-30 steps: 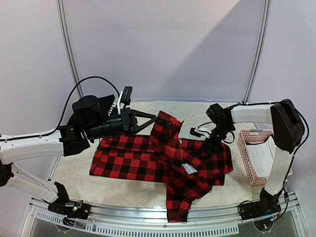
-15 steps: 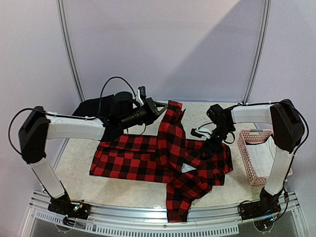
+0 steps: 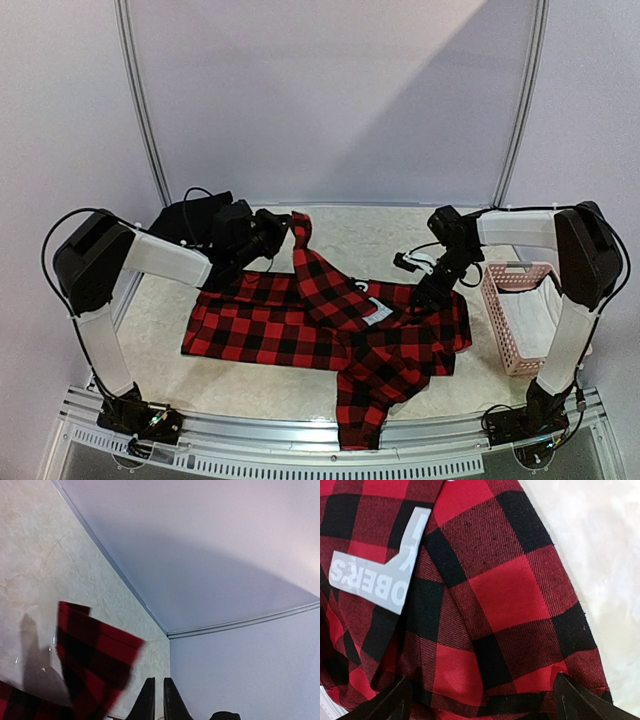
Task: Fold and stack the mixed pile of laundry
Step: Adjust the rectangle-folded shirt at the center of the board.
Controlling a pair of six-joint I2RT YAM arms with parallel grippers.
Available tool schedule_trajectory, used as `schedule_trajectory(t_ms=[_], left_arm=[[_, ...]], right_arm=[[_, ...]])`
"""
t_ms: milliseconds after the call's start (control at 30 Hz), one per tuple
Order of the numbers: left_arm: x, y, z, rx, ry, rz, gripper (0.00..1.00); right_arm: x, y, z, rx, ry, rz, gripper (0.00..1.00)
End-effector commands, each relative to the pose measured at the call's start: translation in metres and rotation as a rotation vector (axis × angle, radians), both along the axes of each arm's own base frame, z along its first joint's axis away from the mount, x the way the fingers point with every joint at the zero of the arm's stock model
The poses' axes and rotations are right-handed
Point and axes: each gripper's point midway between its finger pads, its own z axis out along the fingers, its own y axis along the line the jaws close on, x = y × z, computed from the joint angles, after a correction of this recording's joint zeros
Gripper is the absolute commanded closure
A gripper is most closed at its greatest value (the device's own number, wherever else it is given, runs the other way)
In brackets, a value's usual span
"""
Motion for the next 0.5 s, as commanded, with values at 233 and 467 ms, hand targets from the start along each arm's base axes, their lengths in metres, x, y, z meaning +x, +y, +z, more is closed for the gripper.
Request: schedule_trajectory(t_ms=[233, 467], left_arm=[[-0.060, 0.065, 0.031, 0.514, 0.050, 0.000, 0.67], [-0.039, 0.062, 0.010, 0.980, 0.247, -0.466, 0.52]], right_arm=[[0.003, 0.006, 0.028, 0.052, -0.039, -0.004, 0.01], [0.001, 0.010, 0.046, 0.093, -0.064, 0.009, 0.01]])
